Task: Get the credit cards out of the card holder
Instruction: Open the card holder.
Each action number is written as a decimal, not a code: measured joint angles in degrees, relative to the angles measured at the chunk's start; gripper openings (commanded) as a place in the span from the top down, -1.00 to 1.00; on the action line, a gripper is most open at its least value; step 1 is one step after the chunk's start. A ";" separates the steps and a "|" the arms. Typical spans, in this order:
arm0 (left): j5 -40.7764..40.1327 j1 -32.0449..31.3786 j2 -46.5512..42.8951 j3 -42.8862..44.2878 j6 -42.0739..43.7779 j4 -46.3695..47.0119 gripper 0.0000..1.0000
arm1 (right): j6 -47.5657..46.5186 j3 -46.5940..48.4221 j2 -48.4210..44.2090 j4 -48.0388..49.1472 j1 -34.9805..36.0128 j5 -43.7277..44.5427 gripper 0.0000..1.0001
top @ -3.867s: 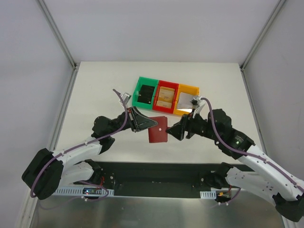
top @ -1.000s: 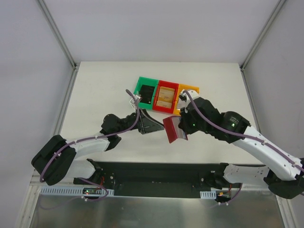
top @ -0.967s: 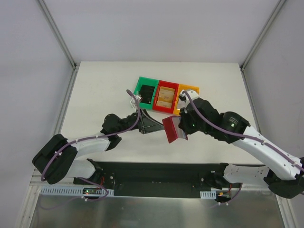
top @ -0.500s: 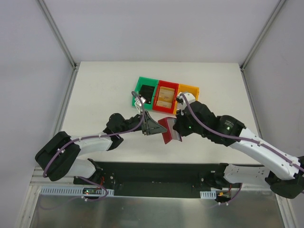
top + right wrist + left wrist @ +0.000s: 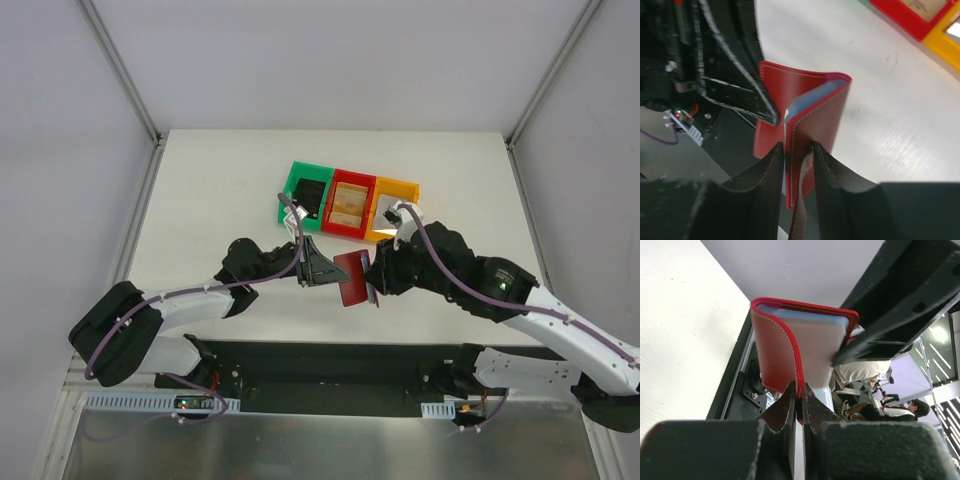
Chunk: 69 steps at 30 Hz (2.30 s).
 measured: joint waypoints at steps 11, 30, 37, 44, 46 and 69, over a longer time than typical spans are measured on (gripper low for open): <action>0.46 0.02 -1.70 -0.52 -0.35 1.20 1.00 | 1.88 -2.60 -6.21 6.27 -3.15 -9.01 0.19; 1.46 0.02 -6.62 -0.61 0.02 -3.43 1.00 | 2.95 -5.14 -5.70 7.67 -4.59 -11.65 0.46; 1.49 0.02 -6.97 -0.61 0.02 -3.76 1.00 | 2.97 -5.14 -5.01 6.73 -4.72 -10.21 0.68; 1.46 0.02 -7.13 -0.61 0.22 -3.61 -0.47 | 2.84 -5.14 -4.98 5.57 -5.16 -9.33 0.99; 1.46 0.02 -7.26 -0.61 0.11 -3.58 -0.58 | 2.82 -5.14 -4.98 5.40 -5.16 -9.35 0.99; 1.81 0.02 -6.97 -0.61 1.16 -4.24 -0.42 | 2.82 -6.32 -5.66 5.22 -5.22 -10.12 0.99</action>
